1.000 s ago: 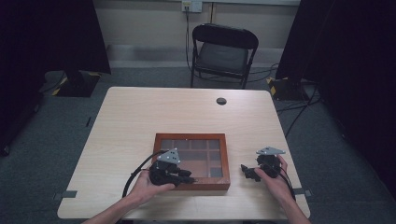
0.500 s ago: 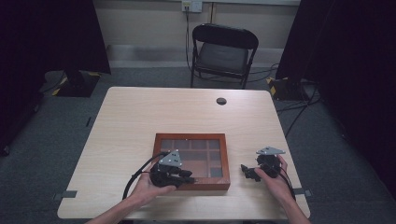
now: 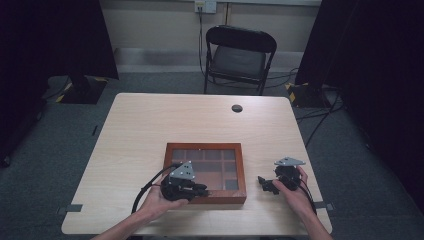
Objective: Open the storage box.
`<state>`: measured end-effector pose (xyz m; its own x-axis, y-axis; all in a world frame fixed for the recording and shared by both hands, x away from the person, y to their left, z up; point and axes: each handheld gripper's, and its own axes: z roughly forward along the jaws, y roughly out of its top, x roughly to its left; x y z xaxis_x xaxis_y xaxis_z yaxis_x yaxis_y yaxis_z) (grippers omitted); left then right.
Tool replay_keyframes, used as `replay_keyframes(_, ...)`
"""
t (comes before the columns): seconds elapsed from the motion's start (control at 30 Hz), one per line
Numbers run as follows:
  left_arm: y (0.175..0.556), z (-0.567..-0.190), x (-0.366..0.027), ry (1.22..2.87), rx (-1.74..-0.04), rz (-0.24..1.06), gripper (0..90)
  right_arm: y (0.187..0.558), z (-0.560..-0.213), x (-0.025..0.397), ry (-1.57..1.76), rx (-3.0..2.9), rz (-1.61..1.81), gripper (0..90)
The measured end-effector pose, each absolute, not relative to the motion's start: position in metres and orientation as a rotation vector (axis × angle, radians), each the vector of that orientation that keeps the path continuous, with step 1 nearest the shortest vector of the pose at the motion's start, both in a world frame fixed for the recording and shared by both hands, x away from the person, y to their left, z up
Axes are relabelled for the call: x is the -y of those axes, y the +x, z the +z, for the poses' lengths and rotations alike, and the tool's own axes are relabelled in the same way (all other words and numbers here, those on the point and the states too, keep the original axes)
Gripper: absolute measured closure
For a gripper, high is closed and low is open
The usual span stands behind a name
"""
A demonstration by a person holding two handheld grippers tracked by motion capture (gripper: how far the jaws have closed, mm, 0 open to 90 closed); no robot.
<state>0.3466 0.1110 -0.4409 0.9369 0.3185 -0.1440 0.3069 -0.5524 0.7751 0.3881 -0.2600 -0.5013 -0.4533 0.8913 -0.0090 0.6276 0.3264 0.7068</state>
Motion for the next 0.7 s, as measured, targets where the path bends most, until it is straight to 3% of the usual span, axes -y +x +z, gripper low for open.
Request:
replay_keyframes(0.27,0.347,-0.439,-0.11,2.216,-0.414,0.021,80.5,0.388,-0.501,0.26,1.345,-2.2,0.904,0.0)
replay_keyframes(0.7,0.358,-0.431,-0.113,2.192,-0.478,-0.099,81.1,0.389,-0.501,0.26,1.338,-2.203,0.906,0.0)
